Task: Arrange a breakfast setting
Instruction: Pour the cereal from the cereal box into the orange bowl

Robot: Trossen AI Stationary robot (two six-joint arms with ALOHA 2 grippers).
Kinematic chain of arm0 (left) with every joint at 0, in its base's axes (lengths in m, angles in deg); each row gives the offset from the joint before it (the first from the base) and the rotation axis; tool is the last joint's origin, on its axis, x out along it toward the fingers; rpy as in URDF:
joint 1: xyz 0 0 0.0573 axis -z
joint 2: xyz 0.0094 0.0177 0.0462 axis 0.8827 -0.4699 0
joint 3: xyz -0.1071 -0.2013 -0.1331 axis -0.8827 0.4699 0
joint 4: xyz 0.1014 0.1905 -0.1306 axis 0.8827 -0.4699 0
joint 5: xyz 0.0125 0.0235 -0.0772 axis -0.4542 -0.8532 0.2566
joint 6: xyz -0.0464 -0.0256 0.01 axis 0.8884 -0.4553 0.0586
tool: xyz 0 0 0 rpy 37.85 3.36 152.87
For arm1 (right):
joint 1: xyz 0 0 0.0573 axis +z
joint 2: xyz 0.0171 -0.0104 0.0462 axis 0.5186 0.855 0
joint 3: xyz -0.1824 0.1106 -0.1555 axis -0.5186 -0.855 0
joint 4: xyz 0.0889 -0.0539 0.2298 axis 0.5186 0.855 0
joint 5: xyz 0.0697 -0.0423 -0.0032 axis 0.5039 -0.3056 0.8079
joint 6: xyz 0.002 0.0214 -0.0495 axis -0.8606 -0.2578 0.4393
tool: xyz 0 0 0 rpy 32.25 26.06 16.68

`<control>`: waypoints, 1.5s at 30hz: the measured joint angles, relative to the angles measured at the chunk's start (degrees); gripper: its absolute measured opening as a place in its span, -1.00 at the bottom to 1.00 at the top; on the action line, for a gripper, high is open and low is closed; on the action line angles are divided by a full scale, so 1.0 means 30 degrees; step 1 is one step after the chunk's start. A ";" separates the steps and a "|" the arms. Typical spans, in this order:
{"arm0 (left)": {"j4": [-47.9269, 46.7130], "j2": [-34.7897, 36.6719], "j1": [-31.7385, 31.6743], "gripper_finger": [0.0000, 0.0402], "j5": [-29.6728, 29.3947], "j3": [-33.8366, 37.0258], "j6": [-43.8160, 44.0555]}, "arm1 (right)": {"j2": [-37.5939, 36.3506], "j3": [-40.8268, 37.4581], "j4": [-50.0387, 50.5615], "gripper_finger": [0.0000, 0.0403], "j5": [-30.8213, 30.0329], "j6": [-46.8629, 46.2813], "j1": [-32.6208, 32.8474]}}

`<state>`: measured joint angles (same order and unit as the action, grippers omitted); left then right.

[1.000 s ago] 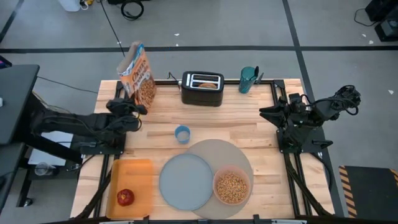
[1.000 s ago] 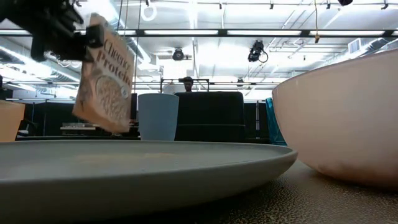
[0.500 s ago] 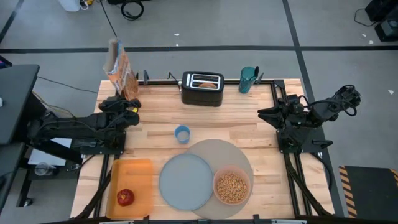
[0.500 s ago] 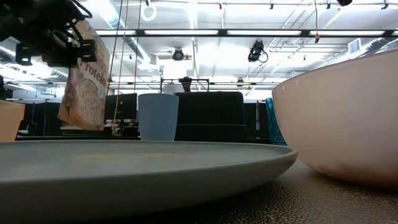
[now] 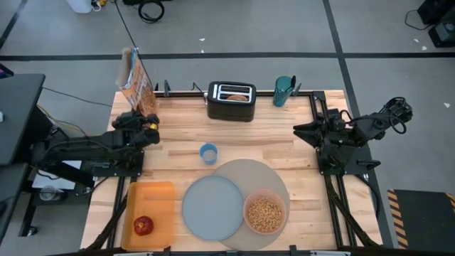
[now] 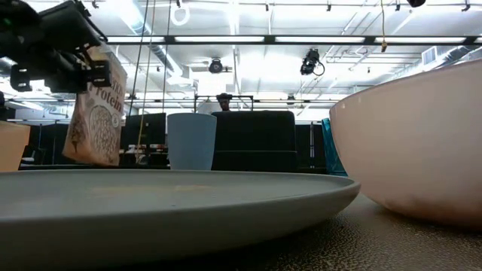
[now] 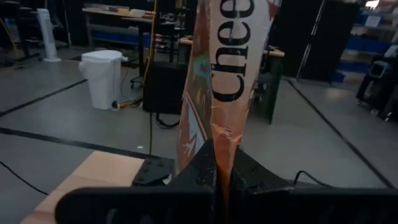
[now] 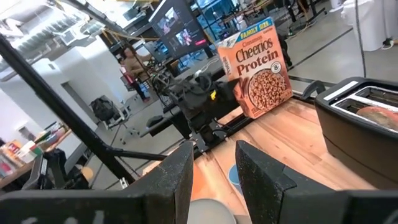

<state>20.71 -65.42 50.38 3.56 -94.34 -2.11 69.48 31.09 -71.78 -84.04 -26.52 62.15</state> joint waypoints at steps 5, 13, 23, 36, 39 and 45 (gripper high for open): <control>0.0465 0.0003 0.0610 -0.96 0.0150 0.0351 0.0484 | 0.0000 0.0000 -0.0337 -0.37 -0.0053 -0.0012 0.0000; 0.0650 -0.0033 0.1362 -0.96 0.1485 -0.0922 -0.1716 | 0.0000 0.0000 -0.0430 -0.37 -0.0083 -0.0001 0.0000; -0.1809 -0.0026 -0.0313 -0.96 0.2133 -0.1280 -0.1543 | 0.0000 0.0000 -0.0452 -0.37 -0.0111 0.0474 -0.0005; -0.3778 -0.0024 -0.1091 -0.86 0.4393 -0.1322 -0.0369 | 0.0000 0.0000 -0.0831 -0.37 -0.0111 0.0517 -0.0015; -0.3836 -0.0028 -0.1100 -0.80 0.5527 -0.1299 -0.0372 | 0.0000 0.0000 -0.0838 -0.37 -0.0098 0.0517 -0.0015; -0.3853 -0.0033 -0.1100 -0.50 0.7135 -0.1502 -0.0386 | 0.0000 0.0000 -0.0856 -0.37 0.0039 0.0916 -0.0015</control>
<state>9.15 -65.52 47.08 24.96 -98.85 -3.27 69.48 31.09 -74.35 -83.93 -23.78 62.11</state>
